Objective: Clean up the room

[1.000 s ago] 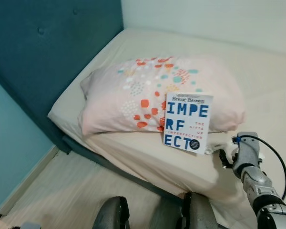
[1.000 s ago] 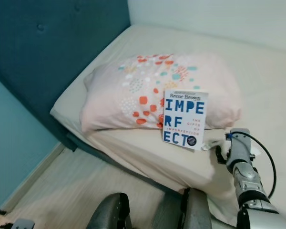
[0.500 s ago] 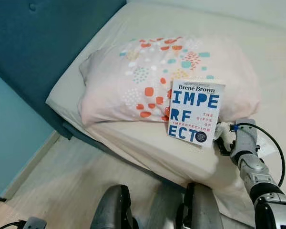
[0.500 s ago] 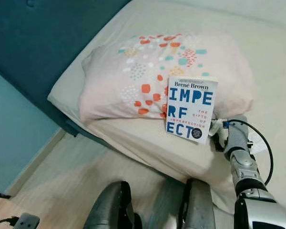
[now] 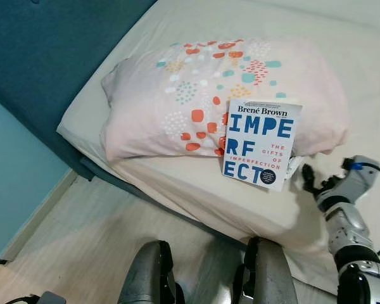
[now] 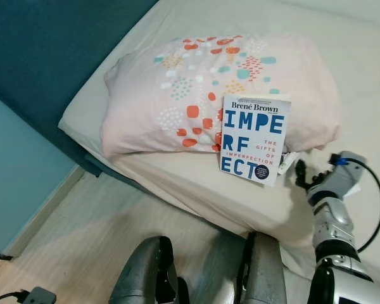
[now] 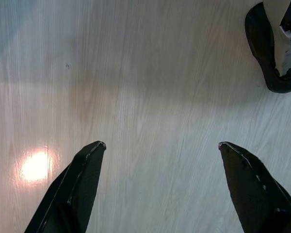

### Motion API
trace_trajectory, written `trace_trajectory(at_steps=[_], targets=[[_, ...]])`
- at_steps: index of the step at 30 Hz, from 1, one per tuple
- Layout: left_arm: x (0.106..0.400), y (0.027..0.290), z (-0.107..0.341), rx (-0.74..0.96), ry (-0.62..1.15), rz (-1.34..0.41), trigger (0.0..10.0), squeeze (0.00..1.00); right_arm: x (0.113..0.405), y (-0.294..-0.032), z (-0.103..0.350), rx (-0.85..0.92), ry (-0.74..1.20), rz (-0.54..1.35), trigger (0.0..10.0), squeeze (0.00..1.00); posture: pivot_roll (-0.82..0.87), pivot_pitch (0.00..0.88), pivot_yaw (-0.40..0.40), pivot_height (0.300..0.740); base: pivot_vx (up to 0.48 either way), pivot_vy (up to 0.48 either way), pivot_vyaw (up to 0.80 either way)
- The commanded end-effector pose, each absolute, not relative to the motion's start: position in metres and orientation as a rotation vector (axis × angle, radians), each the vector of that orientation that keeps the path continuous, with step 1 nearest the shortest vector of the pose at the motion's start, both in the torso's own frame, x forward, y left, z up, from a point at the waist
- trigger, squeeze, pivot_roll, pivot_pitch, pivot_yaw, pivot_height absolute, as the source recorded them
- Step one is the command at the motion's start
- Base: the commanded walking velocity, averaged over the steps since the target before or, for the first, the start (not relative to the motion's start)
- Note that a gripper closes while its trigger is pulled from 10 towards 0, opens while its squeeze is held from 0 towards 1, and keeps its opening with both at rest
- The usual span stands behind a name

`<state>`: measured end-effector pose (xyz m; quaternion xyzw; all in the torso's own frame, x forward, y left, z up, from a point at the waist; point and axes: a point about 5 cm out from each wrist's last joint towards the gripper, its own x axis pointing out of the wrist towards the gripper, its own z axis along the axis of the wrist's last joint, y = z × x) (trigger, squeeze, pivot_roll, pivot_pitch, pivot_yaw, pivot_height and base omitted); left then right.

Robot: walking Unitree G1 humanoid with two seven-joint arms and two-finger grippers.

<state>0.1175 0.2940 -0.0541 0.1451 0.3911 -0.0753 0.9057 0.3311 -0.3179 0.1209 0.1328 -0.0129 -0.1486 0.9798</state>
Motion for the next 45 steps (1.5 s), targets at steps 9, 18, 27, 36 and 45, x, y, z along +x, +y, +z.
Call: trace_trajectory(at_steps=[9, 18, 27, 36, 45], targets=[[0.100, 0.295, -0.061, 0.292, 0.886, -0.169, 10.0, 0.00, 0.327, -0.316, 0.114, 0.300, -0.032, -0.264, 10.0, 0.00, 0.25, 0.396, 0.082, 0.570, 0.000, 0.000, 0.00], [0.092, 0.300, -0.058, 0.313, 0.892, -0.163, 10.0, 0.00, 0.355, -0.289, 0.140, 0.304, -0.075, -0.165, 10.0, 0.00, 0.27, 0.416, 0.084, 0.570, 0.000, 0.000, 0.00], [0.086, 0.300, -0.058, 0.308, 0.905, -0.168, 10.0, 0.00, 0.371, -0.264, 0.132, 0.030, 0.192, -0.208, 10.0, 0.00, 0.27, 0.433, 0.083, 0.570, 0.000, 0.000, 0.00], [0.085, 0.303, -0.057, 0.314, 0.913, -0.162, 10.0, 0.00, 0.370, -0.254, 0.115, -0.092, 0.360, -0.220, 9.1, 0.00, 0.27, 0.419, 0.079, 0.570, 0.000, 0.000, 0.00], [0.092, 0.298, -0.061, 0.311, 0.911, -0.165, 10.0, 0.00, 0.361, -0.279, 0.115, -0.088, 0.347, -0.325, 0.0, 0.00, 0.26, 0.387, 0.075, 0.570, 0.000, 0.000, 0.00]])
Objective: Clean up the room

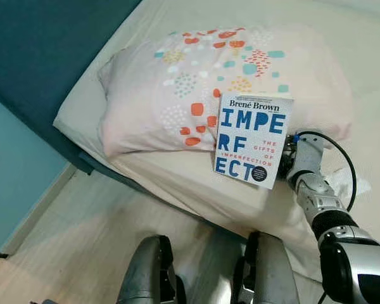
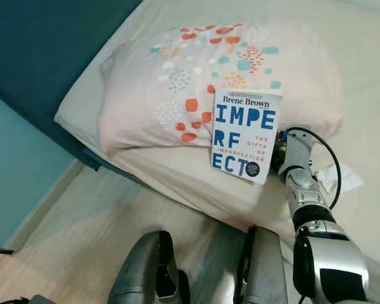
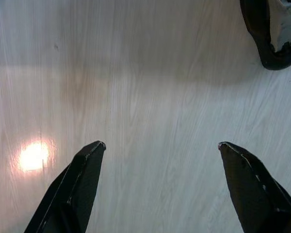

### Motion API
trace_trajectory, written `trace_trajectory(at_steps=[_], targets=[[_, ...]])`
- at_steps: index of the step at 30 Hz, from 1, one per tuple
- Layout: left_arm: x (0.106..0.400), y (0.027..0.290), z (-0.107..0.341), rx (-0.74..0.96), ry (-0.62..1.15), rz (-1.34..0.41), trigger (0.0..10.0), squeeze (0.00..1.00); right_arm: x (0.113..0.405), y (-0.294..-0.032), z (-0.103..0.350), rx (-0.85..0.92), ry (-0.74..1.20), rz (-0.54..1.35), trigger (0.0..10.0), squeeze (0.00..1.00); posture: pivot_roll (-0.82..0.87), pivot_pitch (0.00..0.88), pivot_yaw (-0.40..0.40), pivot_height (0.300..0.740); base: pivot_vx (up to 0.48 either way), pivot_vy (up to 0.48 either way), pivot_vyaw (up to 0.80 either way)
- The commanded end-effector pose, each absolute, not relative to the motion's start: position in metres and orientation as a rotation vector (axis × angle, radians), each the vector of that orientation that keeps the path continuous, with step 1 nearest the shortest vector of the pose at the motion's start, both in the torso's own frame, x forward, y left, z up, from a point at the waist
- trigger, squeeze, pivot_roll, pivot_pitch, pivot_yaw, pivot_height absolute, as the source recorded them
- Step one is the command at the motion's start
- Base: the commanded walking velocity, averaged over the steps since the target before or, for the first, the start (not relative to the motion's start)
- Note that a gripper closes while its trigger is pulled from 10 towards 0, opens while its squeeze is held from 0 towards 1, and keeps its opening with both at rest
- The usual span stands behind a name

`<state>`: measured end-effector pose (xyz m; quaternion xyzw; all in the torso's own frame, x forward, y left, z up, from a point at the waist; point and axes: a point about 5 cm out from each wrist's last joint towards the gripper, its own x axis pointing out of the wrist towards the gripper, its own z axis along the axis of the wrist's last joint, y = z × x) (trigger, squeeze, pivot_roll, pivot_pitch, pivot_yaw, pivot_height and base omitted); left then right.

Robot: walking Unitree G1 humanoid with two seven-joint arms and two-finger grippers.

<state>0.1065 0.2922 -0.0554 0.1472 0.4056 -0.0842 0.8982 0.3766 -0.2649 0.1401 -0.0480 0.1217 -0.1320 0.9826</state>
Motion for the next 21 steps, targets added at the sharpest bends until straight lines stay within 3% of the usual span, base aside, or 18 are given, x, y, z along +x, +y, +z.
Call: trace_trajectory(at_steps=[1, 15, 21], targets=[[0.092, 0.298, -0.061, 0.311, 0.911, -0.165, 10.0, 0.00, 0.361, -0.279, 0.115, -0.088, 0.347, -0.325, 0.0, 0.00, 0.26, 0.387, 0.075, 0.570, 0.000, 0.000, 0.00], [0.121, 0.284, -0.067, 0.306, 0.908, -0.162, 10.0, 0.00, 0.332, -0.332, 0.119, -0.059, 0.270, -0.497, 0.0, 0.00, 0.21, 0.291, 0.063, 0.570, 0.000, 0.000, 0.00], [0.123, 0.284, -0.070, 0.312, 0.935, -0.151, 10.0, 0.00, 0.326, -0.337, 0.137, -0.154, 0.142, -0.495, 0.0, 0.00, 0.18, 0.244, 0.068, 0.570, 0.000, 0.000, 0.00]])
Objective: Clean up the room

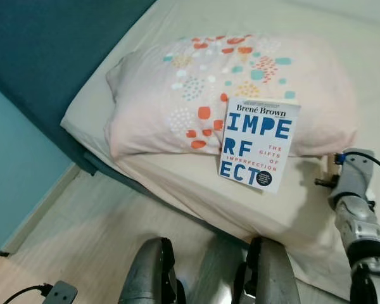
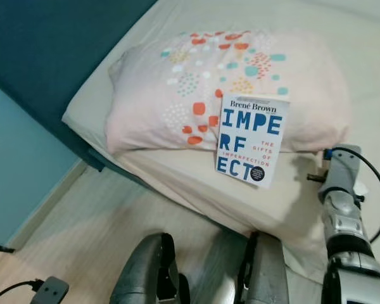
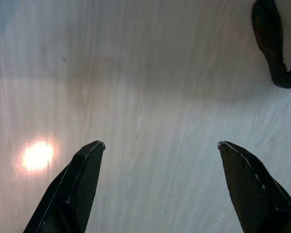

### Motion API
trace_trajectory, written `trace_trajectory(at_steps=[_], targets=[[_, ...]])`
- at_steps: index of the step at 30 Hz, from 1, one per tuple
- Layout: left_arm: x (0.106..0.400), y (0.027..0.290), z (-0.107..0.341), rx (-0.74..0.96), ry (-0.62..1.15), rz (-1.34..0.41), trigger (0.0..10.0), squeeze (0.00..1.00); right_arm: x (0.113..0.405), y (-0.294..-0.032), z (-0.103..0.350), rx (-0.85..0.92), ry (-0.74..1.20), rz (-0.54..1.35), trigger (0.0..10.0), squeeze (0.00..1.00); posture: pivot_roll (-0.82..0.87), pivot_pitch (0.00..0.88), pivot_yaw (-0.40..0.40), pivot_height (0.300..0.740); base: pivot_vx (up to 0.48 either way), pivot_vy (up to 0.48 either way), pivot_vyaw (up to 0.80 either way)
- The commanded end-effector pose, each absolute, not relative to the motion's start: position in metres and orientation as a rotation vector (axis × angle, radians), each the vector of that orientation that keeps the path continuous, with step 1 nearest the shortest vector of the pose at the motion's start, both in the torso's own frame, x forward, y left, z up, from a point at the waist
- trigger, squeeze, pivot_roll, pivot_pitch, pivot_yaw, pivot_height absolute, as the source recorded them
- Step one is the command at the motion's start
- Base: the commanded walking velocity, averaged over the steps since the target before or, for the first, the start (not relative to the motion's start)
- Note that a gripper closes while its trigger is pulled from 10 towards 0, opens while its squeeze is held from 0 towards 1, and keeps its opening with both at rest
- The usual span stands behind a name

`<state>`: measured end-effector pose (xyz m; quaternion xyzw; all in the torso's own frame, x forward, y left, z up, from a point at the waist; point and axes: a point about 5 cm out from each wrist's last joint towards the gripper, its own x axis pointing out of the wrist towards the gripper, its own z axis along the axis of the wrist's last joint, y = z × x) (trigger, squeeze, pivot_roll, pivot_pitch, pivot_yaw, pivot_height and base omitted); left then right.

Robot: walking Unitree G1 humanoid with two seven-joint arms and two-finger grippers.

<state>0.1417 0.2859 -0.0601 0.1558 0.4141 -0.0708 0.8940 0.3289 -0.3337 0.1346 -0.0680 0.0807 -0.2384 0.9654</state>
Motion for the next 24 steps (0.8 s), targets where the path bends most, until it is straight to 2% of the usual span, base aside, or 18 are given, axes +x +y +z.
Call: trace_trajectory(at_steps=[1, 9, 13, 17, 24], targets=[[0.123, 0.284, -0.071, 0.313, 0.940, -0.150, 10.0, 0.00, 0.325, -0.338, 0.139, -0.175, 0.135, -0.502, 0.0, 0.00, 0.18, 0.244, 0.068, 0.570, 0.000, 0.000, 0.00], [0.127, 0.283, -0.072, 0.316, 0.961, -0.140, 10.0, 0.00, 0.316, -0.335, 0.138, -0.229, 0.174, -0.514, 0.0, 0.00, 0.17, 0.214, 0.066, 0.570, 0.000, 0.000, 0.00], [0.128, 0.282, -0.073, 0.312, 0.965, -0.140, 10.0, 0.00, 0.308, -0.319, 0.109, -0.226, 0.327, -0.450, 0.0, 0.00, 0.16, 0.215, 0.067, 0.570, 0.000, 0.000, 0.00], [0.126, 0.283, -0.074, 0.310, 0.970, -0.139, 10.0, 0.00, 0.302, -0.313, 0.098, -0.221, 0.375, -0.442, 0.0, 0.00, 0.16, 0.218, 0.070, 0.570, 0.000, 0.000, 0.00], [0.110, 0.287, -0.077, 0.320, 1.004, -0.141, 10.0, 0.00, 0.292, -0.320, 0.095, -0.289, 0.406, -0.493, 0.0, 0.00, 0.17, 0.258, 0.087, 0.570, 0.000, 0.000, 0.00]])
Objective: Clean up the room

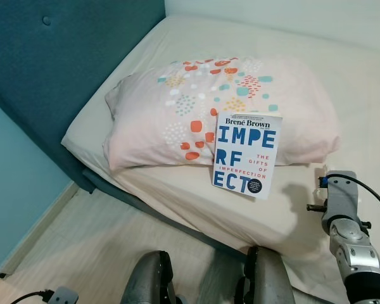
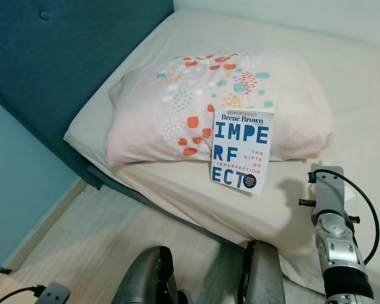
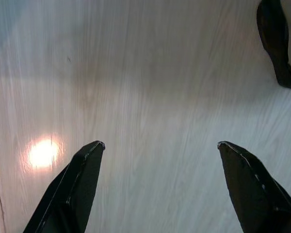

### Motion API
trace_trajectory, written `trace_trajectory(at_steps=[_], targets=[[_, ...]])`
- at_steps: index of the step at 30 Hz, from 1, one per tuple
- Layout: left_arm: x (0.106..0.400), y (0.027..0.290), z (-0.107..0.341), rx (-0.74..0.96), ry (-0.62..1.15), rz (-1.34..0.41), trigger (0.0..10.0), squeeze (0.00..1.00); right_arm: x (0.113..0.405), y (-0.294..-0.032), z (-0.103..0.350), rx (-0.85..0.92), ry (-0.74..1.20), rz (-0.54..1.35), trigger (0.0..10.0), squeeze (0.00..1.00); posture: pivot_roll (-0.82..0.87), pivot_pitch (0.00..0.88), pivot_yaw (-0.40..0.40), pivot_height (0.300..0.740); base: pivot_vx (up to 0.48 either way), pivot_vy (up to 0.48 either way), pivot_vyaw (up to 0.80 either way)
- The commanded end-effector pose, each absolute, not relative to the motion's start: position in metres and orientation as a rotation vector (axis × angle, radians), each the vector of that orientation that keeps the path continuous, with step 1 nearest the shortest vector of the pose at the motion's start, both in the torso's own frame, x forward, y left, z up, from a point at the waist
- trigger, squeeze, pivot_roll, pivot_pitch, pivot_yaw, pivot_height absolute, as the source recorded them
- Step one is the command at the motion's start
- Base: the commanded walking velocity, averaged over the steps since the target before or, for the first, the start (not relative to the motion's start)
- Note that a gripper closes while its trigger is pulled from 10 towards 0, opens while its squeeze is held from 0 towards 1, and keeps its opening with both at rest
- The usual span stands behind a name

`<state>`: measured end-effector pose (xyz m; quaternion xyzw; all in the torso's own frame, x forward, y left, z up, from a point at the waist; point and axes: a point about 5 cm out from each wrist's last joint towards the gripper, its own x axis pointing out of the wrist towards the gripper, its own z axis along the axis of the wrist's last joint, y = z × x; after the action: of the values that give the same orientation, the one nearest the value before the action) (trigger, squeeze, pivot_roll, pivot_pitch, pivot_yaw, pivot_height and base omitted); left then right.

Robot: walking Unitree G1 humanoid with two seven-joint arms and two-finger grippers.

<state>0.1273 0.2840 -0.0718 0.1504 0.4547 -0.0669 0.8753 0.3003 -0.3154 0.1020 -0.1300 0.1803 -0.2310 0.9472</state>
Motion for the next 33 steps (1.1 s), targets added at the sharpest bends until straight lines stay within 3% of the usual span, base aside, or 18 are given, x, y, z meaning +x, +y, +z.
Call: trace_trajectory(at_steps=[1, 11, 12, 13, 14, 15, 16, 33], targets=[[0.107, 0.288, -0.077, 0.321, 1.010, -0.141, 10.0, 0.00, 0.290, -0.323, 0.096, -0.311, 0.407, -0.505, 0.0, 0.00, 0.17, 0.266, 0.089, 0.570, 0.000, 0.000, 0.00], [0.104, 0.281, -0.081, 0.319, 1.019, -0.159, 10.0, 0.00, 0.283, -0.344, 0.118, -0.413, 0.375, -0.598, 0.0, 0.00, 0.16, 0.292, 0.087, 0.570, 0.000, 0.000, 0.00], [0.105, 0.280, -0.081, 0.318, 1.016, -0.162, 10.0, 0.00, 0.285, -0.343, 0.118, -0.411, 0.360, -0.575, 3.1, 0.00, 0.16, 0.294, 0.088, 0.570, 0.000, 0.000, 0.00], [0.105, 0.280, -0.081, 0.318, 1.016, -0.162, 10.0, 0.00, 0.285, -0.343, 0.118, -0.411, 0.360, -0.575, 3.1, 0.00, 0.16, 0.294, 0.088, 0.570, 0.000, 0.000, 0.00], [0.105, 0.280, -0.081, 0.316, 1.013, -0.165, 10.0, 0.00, 0.286, -0.341, 0.119, -0.408, 0.343, -0.557, 4.7, 0.09, 0.16, 0.295, 0.090, 0.570, 0.000, 0.000, 0.00], [0.105, 0.280, -0.081, 0.316, 1.013, -0.165, 10.0, 0.00, 0.286, -0.341, 0.119, -0.408, 0.343, -0.557, 4.7, 0.09, 0.16, 0.295, 0.090, 0.570, 0.000, 0.000, 0.00], [0.106, 0.280, -0.080, 0.314, 1.005, -0.165, 10.0, 0.00, 0.293, -0.337, 0.123, -0.398, 0.287, -0.518, 10.0, 1.00, 0.16, 0.298, 0.092, 0.570, 0.000, 0.000, 0.00], [0.099, 0.296, -0.075, 0.328, 1.008, -0.151, 10.0, 0.00, 0.289, -0.350, 0.116, -0.372, 0.371, -0.580, 10.0, 1.00, 0.17, 0.305, 0.094, 0.570, 0.000, 0.000, 0.00]])
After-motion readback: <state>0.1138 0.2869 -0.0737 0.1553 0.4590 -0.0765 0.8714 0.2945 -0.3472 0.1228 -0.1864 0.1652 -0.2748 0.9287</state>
